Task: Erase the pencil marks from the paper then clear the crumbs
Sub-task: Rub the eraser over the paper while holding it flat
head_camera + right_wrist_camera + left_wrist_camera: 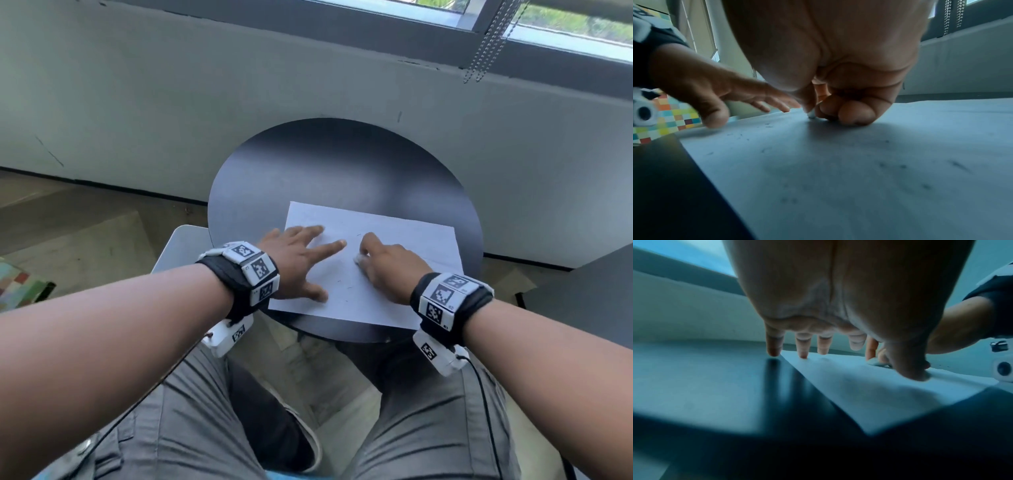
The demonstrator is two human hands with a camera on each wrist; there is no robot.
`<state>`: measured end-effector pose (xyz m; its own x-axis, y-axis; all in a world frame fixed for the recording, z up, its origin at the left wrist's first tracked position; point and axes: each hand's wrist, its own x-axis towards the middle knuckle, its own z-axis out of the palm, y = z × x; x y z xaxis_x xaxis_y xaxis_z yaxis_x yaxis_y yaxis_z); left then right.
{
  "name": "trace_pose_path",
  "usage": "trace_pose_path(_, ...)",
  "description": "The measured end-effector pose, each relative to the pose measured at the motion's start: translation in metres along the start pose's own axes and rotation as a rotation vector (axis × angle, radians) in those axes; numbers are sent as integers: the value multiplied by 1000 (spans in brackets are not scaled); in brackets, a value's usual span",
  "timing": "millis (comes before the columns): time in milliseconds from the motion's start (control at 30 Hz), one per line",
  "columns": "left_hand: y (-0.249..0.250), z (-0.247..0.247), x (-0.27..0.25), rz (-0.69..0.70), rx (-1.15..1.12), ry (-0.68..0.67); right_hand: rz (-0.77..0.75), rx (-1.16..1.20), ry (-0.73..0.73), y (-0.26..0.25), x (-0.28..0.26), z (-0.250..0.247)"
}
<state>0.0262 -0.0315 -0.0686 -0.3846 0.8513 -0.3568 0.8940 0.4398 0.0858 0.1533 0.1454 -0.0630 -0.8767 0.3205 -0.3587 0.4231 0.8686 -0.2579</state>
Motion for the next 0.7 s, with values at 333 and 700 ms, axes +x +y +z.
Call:
trace_pose_path(333,0,19,1,-32,6,-92,-351,-196,-186,-19,-38,9)
trace_pose_path(700,1,18,1,-44,0,-102,-323,-233,-96,-29,-29,13)
